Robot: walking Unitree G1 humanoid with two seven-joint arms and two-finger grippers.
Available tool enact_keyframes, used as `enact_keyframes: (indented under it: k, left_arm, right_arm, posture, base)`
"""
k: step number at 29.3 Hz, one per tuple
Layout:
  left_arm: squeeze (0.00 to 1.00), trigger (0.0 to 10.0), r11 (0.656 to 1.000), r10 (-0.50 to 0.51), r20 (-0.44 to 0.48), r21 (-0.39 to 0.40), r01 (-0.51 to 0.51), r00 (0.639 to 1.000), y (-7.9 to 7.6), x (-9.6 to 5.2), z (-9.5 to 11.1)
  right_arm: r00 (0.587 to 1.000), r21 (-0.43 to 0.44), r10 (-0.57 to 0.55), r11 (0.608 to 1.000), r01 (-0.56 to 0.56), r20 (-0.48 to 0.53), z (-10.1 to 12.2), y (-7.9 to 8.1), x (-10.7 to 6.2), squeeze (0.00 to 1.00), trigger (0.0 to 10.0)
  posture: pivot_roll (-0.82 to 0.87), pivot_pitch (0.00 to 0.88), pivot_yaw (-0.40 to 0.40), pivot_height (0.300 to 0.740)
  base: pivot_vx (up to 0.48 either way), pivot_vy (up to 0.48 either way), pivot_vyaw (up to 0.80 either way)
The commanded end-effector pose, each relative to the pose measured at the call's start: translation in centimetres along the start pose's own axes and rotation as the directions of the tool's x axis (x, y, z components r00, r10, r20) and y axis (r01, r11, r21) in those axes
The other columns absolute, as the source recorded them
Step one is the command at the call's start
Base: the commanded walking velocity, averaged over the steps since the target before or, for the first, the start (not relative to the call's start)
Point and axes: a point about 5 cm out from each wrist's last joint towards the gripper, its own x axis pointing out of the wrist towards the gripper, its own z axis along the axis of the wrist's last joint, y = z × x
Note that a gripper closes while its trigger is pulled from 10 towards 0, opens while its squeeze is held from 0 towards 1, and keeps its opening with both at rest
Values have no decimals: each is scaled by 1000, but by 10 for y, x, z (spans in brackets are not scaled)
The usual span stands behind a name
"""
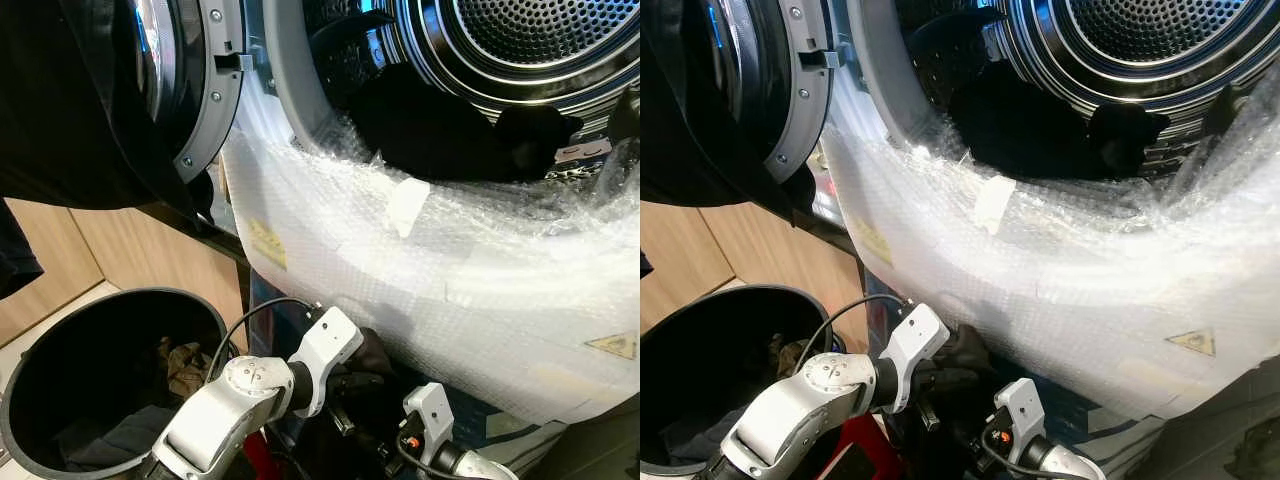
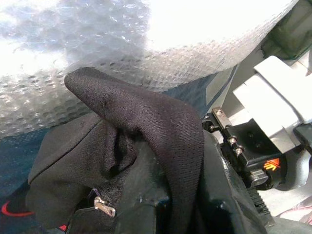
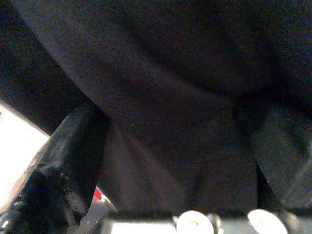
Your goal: Clothes washing
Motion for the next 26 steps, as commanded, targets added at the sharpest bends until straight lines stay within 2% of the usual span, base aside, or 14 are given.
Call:
enact_keyframes:
  k: [1,2,3,7,13,18,22,25,26]
  left_arm:
    - [0,0,999,-31,27,40,30,999,-5,5,10]
    - [0,0,999,-31,27,40,30,999,-5,5,10]
    - [0,0,998,-40,33,45,39,999,-7,6,13]
    - [0,0,997,-59,39,52,56,998,-10,8,16]
    - [0,0,995,-78,39,64,75,996,-13,14,19]
    - [0,0,995,-82,43,55,79,996,-15,18,21]
    - [0,0,998,-61,57,38,59,996,-15,23,24]
    - [0,0,998,-49,66,30,47,997,-14,26,27]
    - [0,0,999,-38,70,32,36,997,-12,27,29]
  right_arm:
    - [998,26,60,998,-61,34,3,7,2,0,10000]
    - [998,26,60,998,-61,34,3,7,2,0,10000]
    - [991,37,128,991,-130,36,3,12,-1,0,10000]
    - [973,25,232,972,-232,-13,-1,15,-11,0,10000]
    - [947,30,320,947,-319,-10,2,20,-17,0,10000]
    - [946,19,323,946,-323,-8,6,22,-14,0,10000]
    - [960,16,276,961,-276,-38,4,23,-6,0,10000]
    - [973,8,227,974,-227,-41,6,21,-2,0,10000]
    - [986,-21,165,986,-166,-37,9,17,4,0,10000]
  posture:
    - [101,59,-26,740]
    - [101,59,-26,740]
    - [100,57,-23,740]
    - [89,57,-19,740]
    - [85,55,-21,740]
    - [85,52,-24,740]
    - [88,47,-25,740]
    - [89,41,-28,740]
    - [86,43,-27,740]
  base:
    - [0,0,0]
    - [0,0,0]
    - [0,0,0]
    - [0,0,0]
    - [0,0,0]
    - [0,0,0]
    - [0,0,0]
    - [0,0,0]
    - [0,0,0]
